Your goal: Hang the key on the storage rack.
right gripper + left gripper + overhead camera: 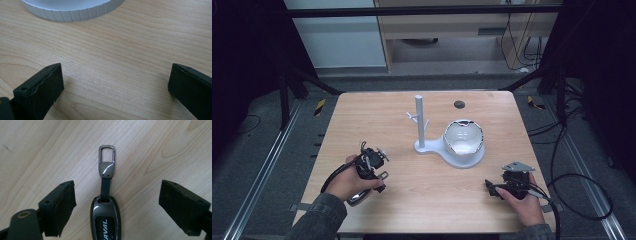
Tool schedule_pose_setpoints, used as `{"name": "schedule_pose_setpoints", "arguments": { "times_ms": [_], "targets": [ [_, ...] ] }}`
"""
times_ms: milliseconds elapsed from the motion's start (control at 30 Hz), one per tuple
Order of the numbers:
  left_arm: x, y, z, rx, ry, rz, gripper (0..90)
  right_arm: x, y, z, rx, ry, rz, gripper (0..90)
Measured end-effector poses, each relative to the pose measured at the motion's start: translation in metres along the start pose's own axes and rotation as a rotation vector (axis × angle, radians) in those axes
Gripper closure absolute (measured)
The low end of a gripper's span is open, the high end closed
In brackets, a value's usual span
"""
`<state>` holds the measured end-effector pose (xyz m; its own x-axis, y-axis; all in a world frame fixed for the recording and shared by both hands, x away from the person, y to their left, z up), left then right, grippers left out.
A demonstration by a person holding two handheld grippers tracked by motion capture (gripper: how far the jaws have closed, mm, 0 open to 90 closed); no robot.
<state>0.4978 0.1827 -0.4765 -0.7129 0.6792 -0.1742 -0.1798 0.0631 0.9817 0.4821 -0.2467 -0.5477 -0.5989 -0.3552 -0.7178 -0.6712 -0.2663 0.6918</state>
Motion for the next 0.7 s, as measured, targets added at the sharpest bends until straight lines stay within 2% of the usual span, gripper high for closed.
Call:
{"name": "schedule_pose_setpoints", "arguments": {
  "times_ms": [33, 167, 267, 300, 367, 533, 700],
  "targets": [
    [0.000, -0.003, 0.001, 0.002, 0.005, 0.022, 17.4, 0.000, 0.000, 0.000, 0.000, -0.001, 0.000, 0.5],
    [-0.001, -0.006, 0.002, -0.001, 0.013, 0.033, 21.0, 0.000, 0.000, 0.001, 0.000, -0.006, 0.000, 0.5],
    [0.001, -0.011, 0.004, 0.005, 0.019, 0.065, 28.7, 0.000, 0.000, 0.001, 0.001, -0.007, 0.000, 0.5],
    [0.001, -0.014, 0.005, 0.010, 0.035, 0.062, 29.8, 0.000, 0.000, 0.001, 0.001, -0.007, 0.000, 0.5],
    [0.003, -0.017, 0.006, 0.017, 0.037, 0.076, 34.3, 0.000, 0.000, 0.001, 0.001, -0.007, 0.000, 0.5],
    [0.002, -0.019, 0.009, 0.023, 0.054, 0.061, 44.4, 0.000, 0.000, 0.001, 0.002, -0.008, -0.002, 0.5],
    [0.002, -0.022, 0.011, 0.030, 0.055, 0.068, 53.8, 0.000, 0.000, 0.001, 0.003, -0.009, -0.001, 0.5]
  ]
}}
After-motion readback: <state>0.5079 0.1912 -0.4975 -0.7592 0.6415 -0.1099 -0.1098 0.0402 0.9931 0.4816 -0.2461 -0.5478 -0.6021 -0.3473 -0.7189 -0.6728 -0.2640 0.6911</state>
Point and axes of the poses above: each handheld gripper's, and its own axes: y roughly backward along the jaws, x roughly out of its underside, z roughly to its left, the point moved 5 cm from there along -y, roughly forward along the jaws, and after that the axes turned 6 degrees about y, right-handed, at the moved point
